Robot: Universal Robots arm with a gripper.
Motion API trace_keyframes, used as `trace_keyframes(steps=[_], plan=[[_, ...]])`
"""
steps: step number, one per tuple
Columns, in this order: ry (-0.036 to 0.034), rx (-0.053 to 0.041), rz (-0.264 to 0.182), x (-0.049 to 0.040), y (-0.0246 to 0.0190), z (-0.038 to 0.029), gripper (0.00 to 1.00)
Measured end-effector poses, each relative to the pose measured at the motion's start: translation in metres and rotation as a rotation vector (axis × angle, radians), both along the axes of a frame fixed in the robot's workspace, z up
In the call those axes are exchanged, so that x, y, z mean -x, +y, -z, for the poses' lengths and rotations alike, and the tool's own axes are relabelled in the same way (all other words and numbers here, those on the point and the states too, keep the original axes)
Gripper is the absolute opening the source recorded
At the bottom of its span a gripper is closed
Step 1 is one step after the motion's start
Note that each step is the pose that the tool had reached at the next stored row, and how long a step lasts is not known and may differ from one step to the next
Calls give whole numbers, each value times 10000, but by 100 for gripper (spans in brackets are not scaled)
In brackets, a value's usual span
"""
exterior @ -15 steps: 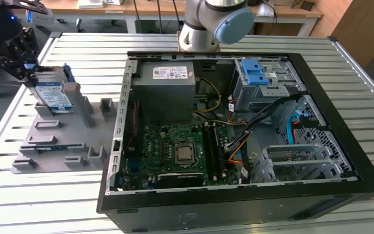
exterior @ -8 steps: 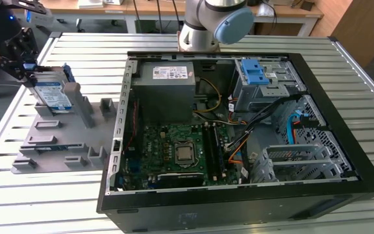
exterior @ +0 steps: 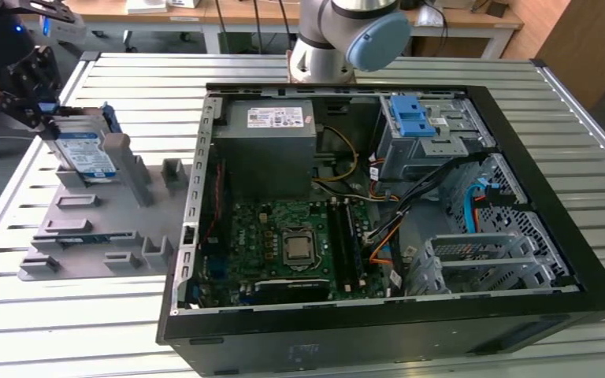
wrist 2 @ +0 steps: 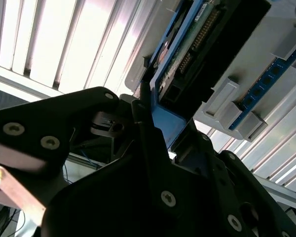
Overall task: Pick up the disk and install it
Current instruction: 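Pick up the disk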
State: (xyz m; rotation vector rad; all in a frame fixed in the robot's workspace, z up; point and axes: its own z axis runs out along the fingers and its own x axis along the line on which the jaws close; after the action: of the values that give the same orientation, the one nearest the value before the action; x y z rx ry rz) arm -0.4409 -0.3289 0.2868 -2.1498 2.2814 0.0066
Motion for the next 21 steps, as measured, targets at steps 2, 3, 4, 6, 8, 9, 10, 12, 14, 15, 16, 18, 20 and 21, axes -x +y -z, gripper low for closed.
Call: trace_keyframes(steps=[2,3,4,6,8,9,10,12,14,15,16,18,20,21], plan=[[0,-1,0,0,0,0,40],[0,0,0,0,0,0,37],[-1,-1,0,0,0,0,37],[0,0,0,0,0,1,37],[-1,-1,-21,0,0,1,37],[0,0,-102,0,0,1,37],[-1,-1,-206,0,0,1,37],[-1,-1,-324,0,0,1,37],[-1,-1,-333,0,0,1,37],[-1,-1,-348,0,0,1,37],[-1,-1,-393,0,0,1,37],[-1,-1,-420,0,0,1,37],[0,-1,-421,0,0,1,37],[-1,-1,-422,0,0,1,37]])
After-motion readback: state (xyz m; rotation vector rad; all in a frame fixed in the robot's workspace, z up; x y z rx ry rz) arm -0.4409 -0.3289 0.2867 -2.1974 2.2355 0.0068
